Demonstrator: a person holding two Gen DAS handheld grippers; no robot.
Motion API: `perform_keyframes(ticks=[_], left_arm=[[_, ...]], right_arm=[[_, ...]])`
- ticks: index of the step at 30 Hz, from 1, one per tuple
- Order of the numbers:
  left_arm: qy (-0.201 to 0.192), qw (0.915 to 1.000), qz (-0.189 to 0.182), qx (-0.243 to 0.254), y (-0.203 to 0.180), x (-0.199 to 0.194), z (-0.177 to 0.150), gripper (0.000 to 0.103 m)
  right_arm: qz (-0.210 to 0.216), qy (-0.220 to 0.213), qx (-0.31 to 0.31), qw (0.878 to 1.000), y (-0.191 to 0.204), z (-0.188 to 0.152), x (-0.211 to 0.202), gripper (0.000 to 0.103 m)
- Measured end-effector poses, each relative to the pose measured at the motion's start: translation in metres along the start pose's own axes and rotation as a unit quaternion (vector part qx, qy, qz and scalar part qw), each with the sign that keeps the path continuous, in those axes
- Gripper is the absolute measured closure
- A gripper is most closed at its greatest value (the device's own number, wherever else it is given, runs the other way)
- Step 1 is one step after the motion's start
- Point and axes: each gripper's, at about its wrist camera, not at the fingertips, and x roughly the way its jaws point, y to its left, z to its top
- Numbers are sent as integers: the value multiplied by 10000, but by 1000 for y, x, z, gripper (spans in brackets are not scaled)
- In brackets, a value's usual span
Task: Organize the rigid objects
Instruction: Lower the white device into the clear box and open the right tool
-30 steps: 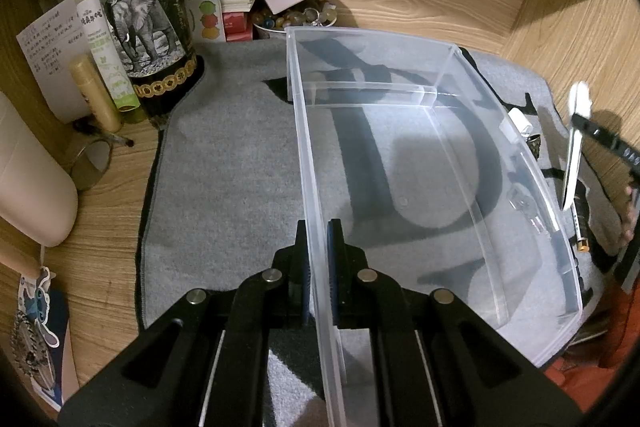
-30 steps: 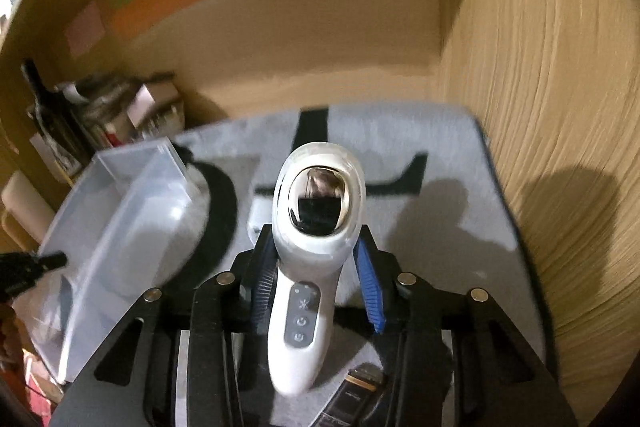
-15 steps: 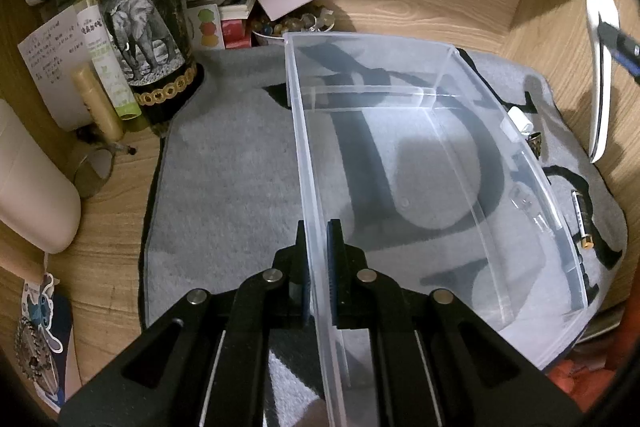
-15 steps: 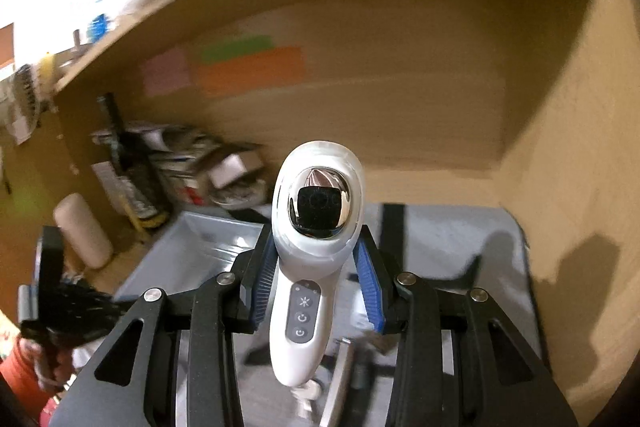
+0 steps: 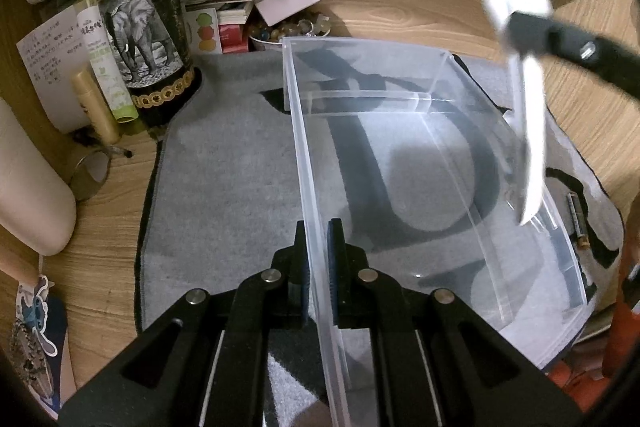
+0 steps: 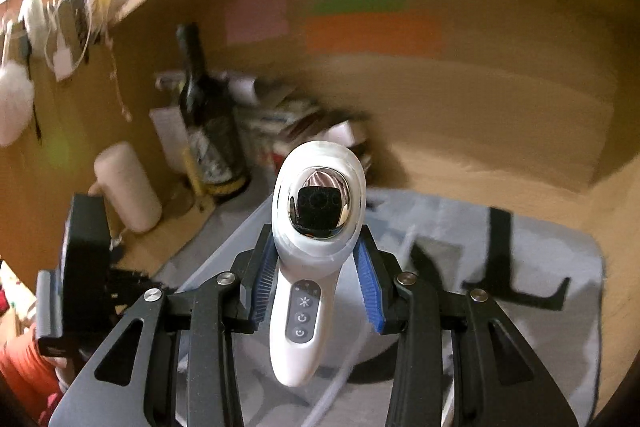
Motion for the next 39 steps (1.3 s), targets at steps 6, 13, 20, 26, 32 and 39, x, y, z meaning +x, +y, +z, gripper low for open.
perform_keyframes(ticks=[6,13,20,26,32,39], left_arm=[[-44,10000,-53,40,0,-1,-1,95],[-61,9999,-89,83,1,-1,-1,94],[-97,9998,-101,109,1,-1,-3,94],[-98,9998,-109,105,0,-1,-3,94],[-95,9998,-105,106,0,-1,-3,94],[-92,9998,-103,115,1,0,-3,94]], right_arm=[[101,707,-257,9971,14,-8,34,68],[170,1446,-607,9875,24,-18,60,68],[230,2042,-947,9741,32,-30,79,68],[193,2383,-1011,9657,32,-35,90,67],[178,2443,-1021,9641,33,-37,90,67],[77,2305,-1081,9670,32,-35,85,49]])
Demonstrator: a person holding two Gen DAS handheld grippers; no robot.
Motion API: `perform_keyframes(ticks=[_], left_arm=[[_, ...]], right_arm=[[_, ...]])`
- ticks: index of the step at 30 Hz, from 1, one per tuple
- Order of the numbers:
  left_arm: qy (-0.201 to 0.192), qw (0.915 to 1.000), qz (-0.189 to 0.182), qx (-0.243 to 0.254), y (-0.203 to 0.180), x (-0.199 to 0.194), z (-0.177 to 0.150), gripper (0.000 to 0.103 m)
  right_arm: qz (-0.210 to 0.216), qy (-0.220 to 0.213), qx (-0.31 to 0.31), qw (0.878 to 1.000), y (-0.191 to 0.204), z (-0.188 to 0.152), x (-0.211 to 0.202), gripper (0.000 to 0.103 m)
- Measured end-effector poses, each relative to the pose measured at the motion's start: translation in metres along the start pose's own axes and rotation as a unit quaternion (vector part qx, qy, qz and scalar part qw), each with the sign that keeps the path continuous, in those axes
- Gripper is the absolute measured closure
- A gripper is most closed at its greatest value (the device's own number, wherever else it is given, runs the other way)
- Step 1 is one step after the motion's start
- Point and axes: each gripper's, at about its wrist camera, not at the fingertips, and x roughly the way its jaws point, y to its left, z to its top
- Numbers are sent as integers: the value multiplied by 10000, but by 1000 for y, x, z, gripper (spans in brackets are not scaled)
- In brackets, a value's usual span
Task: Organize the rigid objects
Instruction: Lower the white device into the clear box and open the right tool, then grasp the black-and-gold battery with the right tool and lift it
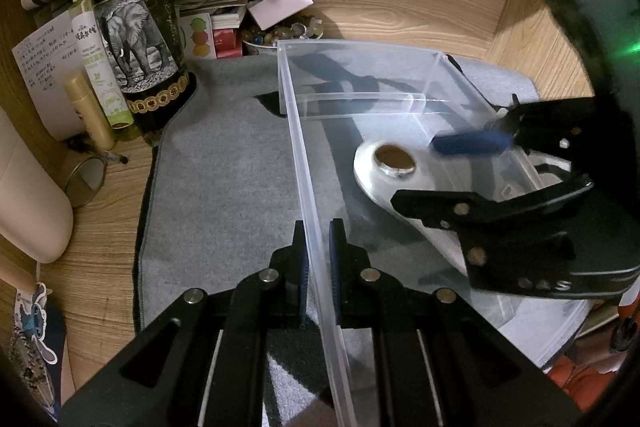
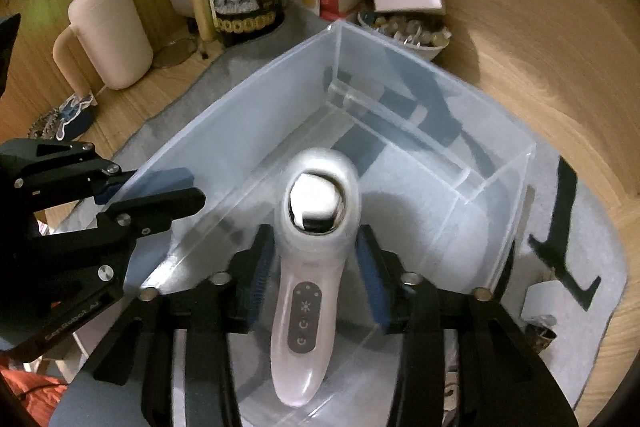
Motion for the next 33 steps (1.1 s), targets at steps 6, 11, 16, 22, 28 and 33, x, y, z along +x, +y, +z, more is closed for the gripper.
perform_keyframes(ticks=[6,11,16,22,28,33], left_arm=[[10,10000,1,-2,1,0,0,94],[26,10000,16,-2,2,0,1,94],[33,10000,32,3,2,1,1,94],[35,10000,35,7,1,1,1,94],[53,10000,59,28,0,1,2,94],[69,9999,84,32,-1,1,3,94]], right_arm=[[-244,-487,-48,9985,-4,0,-25,33],[-518,-1021,171,9933,-17,-6,-55,25],[-1006,-1512,611,9815,-45,-22,-94,21],[-1656,-1730,1329,9618,-88,-63,-130,17],[-2095,-1412,1944,9478,-118,-111,-131,17],[-2137,-990,2396,9419,-138,-149,-110,17]])
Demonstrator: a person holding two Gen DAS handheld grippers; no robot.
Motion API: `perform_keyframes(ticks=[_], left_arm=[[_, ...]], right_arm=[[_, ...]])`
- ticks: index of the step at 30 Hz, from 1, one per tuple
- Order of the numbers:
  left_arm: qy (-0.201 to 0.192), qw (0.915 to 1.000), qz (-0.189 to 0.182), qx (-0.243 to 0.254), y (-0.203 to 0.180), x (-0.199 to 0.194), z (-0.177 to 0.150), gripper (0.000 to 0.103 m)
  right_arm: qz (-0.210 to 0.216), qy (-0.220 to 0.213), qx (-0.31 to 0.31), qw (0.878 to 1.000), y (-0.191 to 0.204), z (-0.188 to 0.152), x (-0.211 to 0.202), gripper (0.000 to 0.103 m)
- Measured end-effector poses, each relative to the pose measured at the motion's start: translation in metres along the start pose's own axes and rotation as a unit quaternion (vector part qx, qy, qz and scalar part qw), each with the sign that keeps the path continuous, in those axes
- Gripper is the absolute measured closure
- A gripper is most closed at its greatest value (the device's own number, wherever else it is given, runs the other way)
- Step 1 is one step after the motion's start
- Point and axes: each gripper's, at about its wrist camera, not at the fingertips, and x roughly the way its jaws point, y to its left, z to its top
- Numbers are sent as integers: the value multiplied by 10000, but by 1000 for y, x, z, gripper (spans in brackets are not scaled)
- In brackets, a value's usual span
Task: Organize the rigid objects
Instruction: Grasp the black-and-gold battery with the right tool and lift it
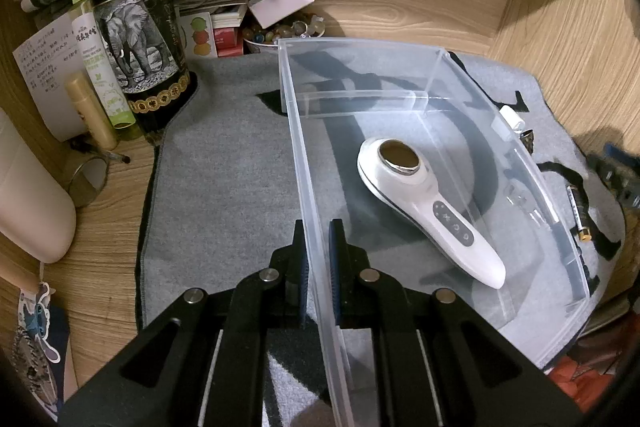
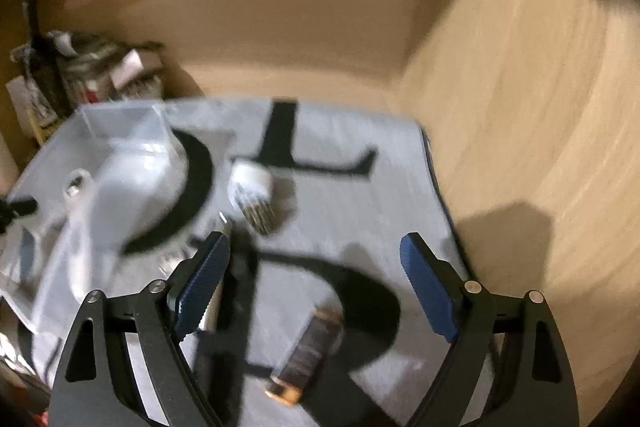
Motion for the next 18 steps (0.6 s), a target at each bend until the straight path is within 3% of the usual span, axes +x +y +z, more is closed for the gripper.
perform_keyframes(ticks=[6,9,11,13,15,18], left_arm=[[19,10000,27,17,-1,0,1,94],[24,10000,36,15,-2,0,1,94],[23,10000,41,12,-1,0,1,94],[22,10000,41,11,-1,0,1,94],[20,10000,44,2,-1,0,1,94],[28,10000,47,-7,-1,0,1,94]], right_arm=[[81,633,297,9975,-13,-38,24,20],[247,881,329,9953,-14,-48,32,43],[237,765,270,9964,-13,-51,30,49],[339,740,214,9964,-11,-50,27,72],[372,725,176,9965,-11,-50,26,82],[409,615,159,9971,-10,-48,25,82]])
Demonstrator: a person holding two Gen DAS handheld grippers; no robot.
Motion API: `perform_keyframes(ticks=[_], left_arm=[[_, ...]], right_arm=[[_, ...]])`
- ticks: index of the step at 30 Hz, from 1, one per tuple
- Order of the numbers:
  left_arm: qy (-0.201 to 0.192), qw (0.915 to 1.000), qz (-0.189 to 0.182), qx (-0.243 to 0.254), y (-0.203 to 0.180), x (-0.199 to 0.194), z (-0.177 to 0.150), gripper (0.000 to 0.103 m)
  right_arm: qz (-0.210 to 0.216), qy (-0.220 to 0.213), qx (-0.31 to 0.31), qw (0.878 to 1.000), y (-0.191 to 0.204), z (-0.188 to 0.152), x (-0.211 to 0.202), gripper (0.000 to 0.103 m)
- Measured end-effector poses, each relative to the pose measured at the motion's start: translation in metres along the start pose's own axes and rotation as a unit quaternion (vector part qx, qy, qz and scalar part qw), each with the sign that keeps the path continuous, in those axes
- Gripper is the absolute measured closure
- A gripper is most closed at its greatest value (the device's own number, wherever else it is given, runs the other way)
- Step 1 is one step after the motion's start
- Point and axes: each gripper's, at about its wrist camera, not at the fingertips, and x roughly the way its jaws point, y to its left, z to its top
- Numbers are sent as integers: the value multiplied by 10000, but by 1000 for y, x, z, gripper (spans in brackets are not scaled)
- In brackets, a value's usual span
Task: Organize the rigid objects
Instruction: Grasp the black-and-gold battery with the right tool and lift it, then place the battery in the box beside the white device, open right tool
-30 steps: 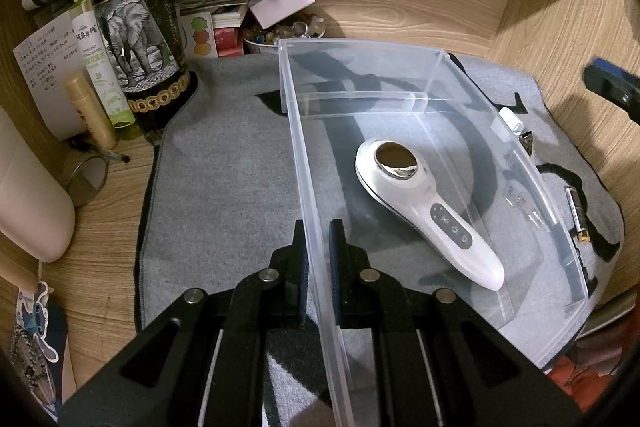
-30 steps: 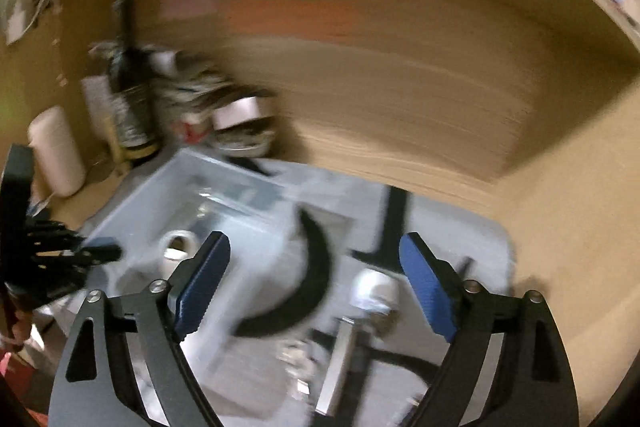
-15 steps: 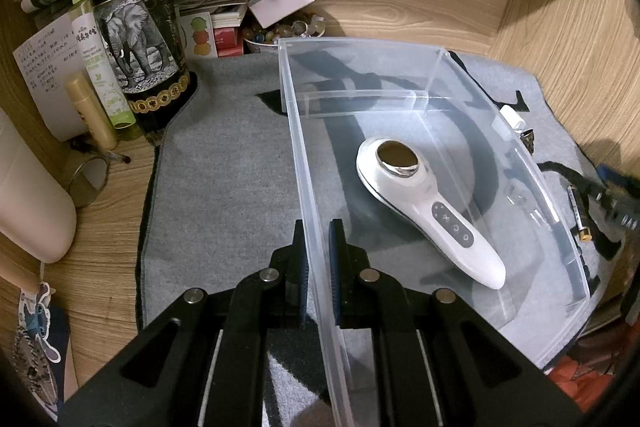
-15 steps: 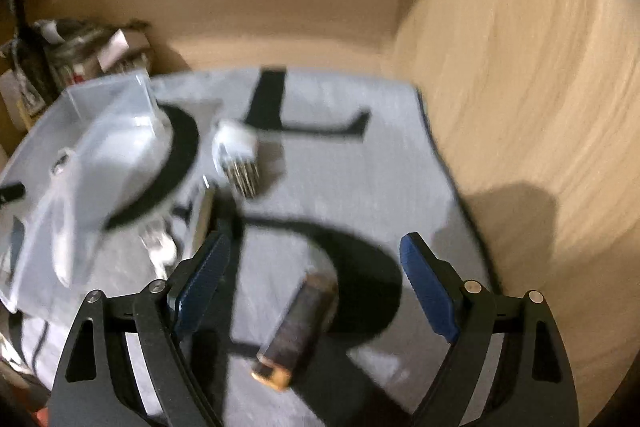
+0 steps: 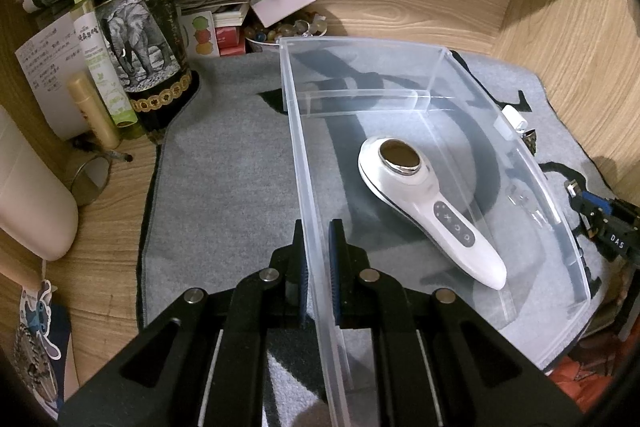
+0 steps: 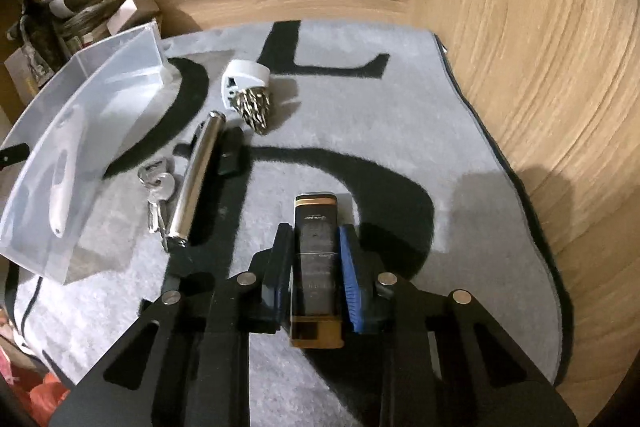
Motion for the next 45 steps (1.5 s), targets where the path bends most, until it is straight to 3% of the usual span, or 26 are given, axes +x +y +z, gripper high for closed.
perform_keyframes(ticks=[14,26,34,45], left_arm=[[8,10000,8,6,0,0,0,94],[9,10000,0,-9,-2,-1,0,95],[8,10000,3,-17,-2,-1,0,95],[7,10000,-2,-18,-3,-1,0,95]], right_arm=[[272,-743,-492,9956,34,41,-30,82],[973,-1583,-1037,9771,91,90,-59,82],[1436,-1556,-1389,9674,137,109,-50,82],[1695,-976,-1804,9640,182,115,-15,82]])
